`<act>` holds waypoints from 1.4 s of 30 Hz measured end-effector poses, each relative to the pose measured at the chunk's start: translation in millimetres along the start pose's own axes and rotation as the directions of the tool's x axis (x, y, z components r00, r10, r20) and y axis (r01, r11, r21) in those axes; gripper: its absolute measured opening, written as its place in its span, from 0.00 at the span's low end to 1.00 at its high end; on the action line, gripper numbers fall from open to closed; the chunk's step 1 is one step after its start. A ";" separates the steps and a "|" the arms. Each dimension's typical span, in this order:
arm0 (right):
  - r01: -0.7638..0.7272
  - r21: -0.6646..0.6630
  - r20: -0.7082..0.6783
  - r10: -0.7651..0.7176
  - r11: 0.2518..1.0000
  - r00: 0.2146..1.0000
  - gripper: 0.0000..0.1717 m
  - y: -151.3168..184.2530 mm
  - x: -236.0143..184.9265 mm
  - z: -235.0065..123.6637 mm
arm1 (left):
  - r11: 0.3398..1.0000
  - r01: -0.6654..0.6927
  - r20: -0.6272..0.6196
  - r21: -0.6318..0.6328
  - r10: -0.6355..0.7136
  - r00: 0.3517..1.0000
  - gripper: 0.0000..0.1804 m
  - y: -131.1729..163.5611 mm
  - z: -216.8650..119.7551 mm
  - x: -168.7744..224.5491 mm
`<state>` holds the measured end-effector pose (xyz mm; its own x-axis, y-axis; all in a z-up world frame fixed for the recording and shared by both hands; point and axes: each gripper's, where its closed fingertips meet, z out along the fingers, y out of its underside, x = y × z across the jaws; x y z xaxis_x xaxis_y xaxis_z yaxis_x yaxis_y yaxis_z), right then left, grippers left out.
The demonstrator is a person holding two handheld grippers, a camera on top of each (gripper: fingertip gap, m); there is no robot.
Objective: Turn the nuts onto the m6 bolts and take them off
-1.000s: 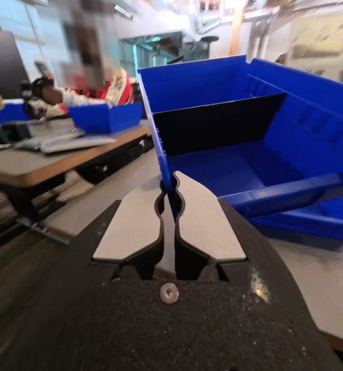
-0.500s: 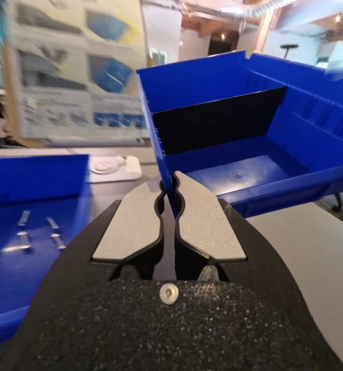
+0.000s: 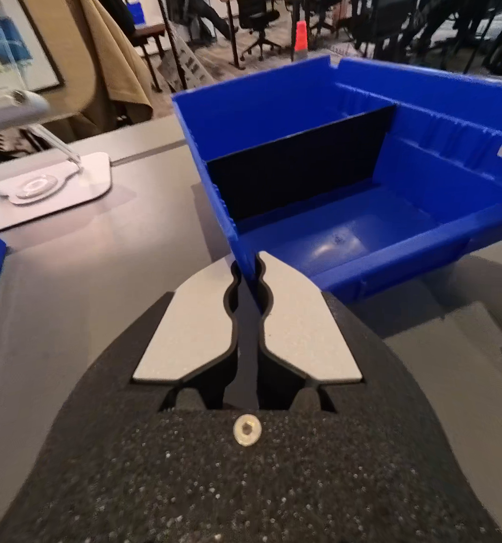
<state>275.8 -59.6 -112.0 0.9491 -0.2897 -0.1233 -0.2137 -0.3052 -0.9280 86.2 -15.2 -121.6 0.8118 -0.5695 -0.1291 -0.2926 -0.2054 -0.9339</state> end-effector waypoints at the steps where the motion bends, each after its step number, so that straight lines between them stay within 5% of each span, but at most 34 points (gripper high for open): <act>1: -0.013 -0.011 -0.003 0.013 1.000 1.000 0.02 2.0 3.9 0.9 | 1.000 0.000 -0.027 -0.019 -0.001 1.000 0.06 5.1 0.3 6.4; 8: 0.036 -0.015 -0.047 -0.037 0.999 0.998 0.04 11.4 10.4 2.2 | 0.993 -0.101 -0.169 -0.068 0.089 0.982 0.28 13.5 -18.9 23.2; 10: 0.095 0.020 -0.090 -0.093 0.995 0.992 0.14 7.2 12.9 -2.9 | 0.991 -0.127 -0.232 -0.045 0.113 0.966 0.37 14.5 -45.0 20.0; 13: 0.137 0.064 -0.170 -0.124 0.989 0.978 0.27 -6.8 16.6 -25.3 | 0.991 -0.134 -0.306 0.014 0.132 0.943 0.29 18.2 -109.9 -6.7; 17: 0.142 0.266 -0.082 -0.124 0.953 0.989 0.26 -49.8 -62.5 -90.7 | 0.984 -0.149 -0.017 0.098 0.151 0.988 0.26 27.3 -182.7 -150.3; 21: 0.118 0.240 0.314 -0.193 0.963 0.930 0.26 3.4 -252.5 -114.8 | 0.999 -0.011 0.291 0.036 0.000 0.957 0.28 78.4 -220.9 -312.6; 24: 0.153 0.136 0.447 -0.198 0.979 0.872 0.27 51.2 -353.1 -96.9 | 0.996 0.087 0.392 0.007 -0.083 0.916 0.28 106.3 -217.8 -383.9; 27: 0.178 0.078 0.408 -0.194 0.981 0.892 0.33 67.9 -398.8 -58.0 | 0.984 0.178 0.380 0.016 -0.170 0.909 0.28 110.8 -199.0 -410.4; 32: 0.144 0.013 0.332 -0.140 0.989 0.933 0.34 72.6 -421.1 -11.6 | 0.967 0.250 0.341 0.049 -0.252 0.906 0.19 103.1 -168.2 -423.2; 35: 0.150 0.010 0.351 -0.144 0.989 0.925 0.34 65.5 -436.1 -5.3 | 0.967 0.250 0.306 0.051 -0.254 0.918 0.28 100.1 -162.2 -420.8; 42: 0.165 -0.017 0.330 -0.150 0.986 0.932 0.27 75.8 -454.3 7.5 | 0.961 0.276 0.241 0.026 -0.274 0.931 0.25 97.5 -128.5 -420.6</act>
<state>-169.8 55.7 -128.9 0.9930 0.0753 -0.0913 -0.0578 -0.3645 -0.9294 -348.7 102.0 -115.5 0.9577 -0.2824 0.0550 -0.0444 -0.3339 -0.9416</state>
